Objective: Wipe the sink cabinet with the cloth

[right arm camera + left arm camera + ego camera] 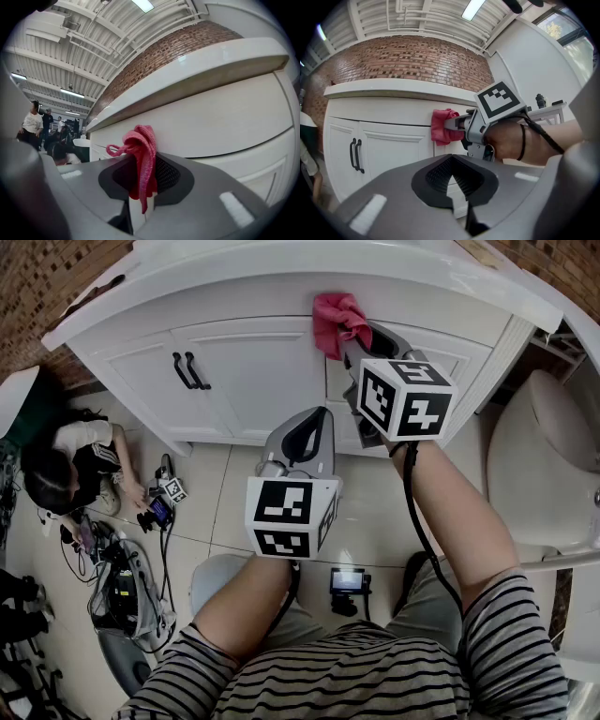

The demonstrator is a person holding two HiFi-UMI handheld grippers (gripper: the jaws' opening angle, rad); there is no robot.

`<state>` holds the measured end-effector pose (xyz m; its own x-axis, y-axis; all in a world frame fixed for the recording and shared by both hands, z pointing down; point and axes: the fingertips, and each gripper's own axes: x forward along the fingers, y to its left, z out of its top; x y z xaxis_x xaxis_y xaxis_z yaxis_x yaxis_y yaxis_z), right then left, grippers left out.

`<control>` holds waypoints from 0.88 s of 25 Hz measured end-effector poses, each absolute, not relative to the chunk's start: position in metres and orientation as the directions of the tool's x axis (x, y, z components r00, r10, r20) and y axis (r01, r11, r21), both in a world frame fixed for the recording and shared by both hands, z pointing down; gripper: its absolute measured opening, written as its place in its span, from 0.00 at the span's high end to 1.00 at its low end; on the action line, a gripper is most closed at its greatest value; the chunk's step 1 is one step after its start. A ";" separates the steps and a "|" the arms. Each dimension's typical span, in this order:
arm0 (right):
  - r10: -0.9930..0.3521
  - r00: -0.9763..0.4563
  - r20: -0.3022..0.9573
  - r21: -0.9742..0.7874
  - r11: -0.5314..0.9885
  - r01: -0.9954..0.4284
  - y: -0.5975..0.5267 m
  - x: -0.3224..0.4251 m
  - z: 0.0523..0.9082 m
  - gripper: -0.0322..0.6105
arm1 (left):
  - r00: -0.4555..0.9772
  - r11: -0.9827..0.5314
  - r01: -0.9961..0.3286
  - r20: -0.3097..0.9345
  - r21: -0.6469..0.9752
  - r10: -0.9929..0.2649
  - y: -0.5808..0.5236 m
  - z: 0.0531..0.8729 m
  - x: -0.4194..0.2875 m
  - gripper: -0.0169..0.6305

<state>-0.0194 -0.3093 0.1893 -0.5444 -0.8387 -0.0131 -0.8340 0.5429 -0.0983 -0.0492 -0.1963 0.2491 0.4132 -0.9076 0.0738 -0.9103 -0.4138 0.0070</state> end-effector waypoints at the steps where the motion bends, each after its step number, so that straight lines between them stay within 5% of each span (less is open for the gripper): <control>1: -0.847 -0.532 -0.017 -0.101 0.530 -0.842 -0.310 -0.011 0.188 0.83 | 0.414 -0.414 -0.910 0.074 0.007 -0.907 -0.196 0.249 -0.049 1.00; 17: -0.993 -0.108 -0.045 -0.128 0.113 -0.985 -0.280 0.251 0.193 0.83 | 0.424 -0.428 -0.904 0.109 -0.012 -0.899 -0.192 0.261 -0.038 1.00; 22: -0.945 -0.299 -0.135 -0.133 0.316 -0.939 -0.263 0.189 0.183 0.83 | 0.435 -0.438 -0.899 0.101 -0.007 -0.895 -0.195 0.259 -0.034 1.00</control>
